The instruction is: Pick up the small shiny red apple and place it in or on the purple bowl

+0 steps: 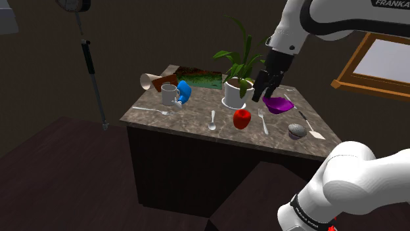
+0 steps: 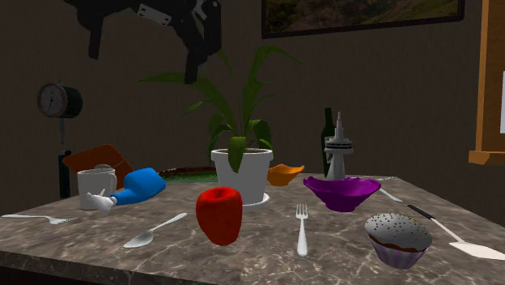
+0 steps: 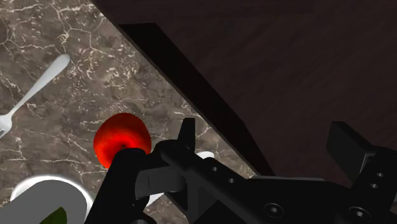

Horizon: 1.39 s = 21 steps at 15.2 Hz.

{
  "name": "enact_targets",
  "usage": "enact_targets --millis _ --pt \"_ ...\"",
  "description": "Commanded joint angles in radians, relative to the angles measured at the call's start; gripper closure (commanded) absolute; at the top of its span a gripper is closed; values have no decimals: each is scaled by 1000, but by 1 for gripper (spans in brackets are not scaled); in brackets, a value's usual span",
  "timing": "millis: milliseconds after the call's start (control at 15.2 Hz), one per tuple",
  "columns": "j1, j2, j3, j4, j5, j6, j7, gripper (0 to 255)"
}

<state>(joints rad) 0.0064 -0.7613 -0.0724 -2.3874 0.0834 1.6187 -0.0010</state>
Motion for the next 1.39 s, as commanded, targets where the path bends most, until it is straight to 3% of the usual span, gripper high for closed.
enact_targets --millis 0,660,1320 --pt "0 0 0 0 0 0 0 0" --pt "-12 175 -96 -113 -208 250 -283 0" --pt "-38 442 -177 -106 -385 522 -485 0"
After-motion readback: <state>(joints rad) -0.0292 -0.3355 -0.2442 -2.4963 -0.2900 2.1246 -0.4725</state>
